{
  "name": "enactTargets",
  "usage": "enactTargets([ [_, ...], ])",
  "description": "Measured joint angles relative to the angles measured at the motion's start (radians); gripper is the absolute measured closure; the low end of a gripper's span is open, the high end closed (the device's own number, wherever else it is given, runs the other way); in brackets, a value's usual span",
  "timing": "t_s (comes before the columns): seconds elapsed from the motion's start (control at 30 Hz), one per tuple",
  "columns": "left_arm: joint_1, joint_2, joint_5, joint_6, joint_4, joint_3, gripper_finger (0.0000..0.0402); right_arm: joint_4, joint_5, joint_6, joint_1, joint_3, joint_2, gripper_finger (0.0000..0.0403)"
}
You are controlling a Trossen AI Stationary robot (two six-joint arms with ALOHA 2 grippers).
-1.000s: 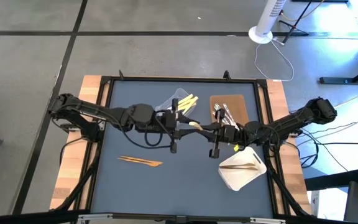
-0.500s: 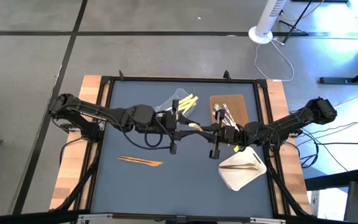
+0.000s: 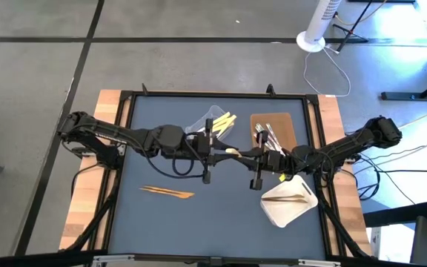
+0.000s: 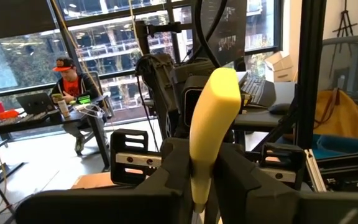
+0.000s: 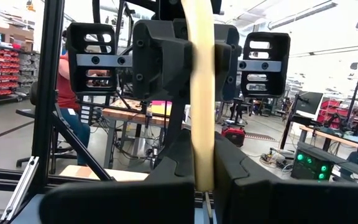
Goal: Sort silverware by color (type)
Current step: Put the yellow knife into the transparent bin
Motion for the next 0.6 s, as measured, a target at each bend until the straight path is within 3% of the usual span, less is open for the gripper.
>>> enactTargets([
  [0.27,0.000,0.000,-0.012,-0.003,-0.001,0.000,0.0361,0.000,0.005,0.000,0.000,0.000,0.000,0.0382],
  [0.43,0.001,0.000,-0.029,-0.003,-0.005,0.000,0.0359,0.002,0.018,0.008,-0.001,0.000,0.000,0.0317],
  [0.6,0.001,-0.001,-0.032,-0.031,-0.033,0.000,0.0358,-0.011,0.105,0.006,0.002,0.000,-0.004,0.0254],
])
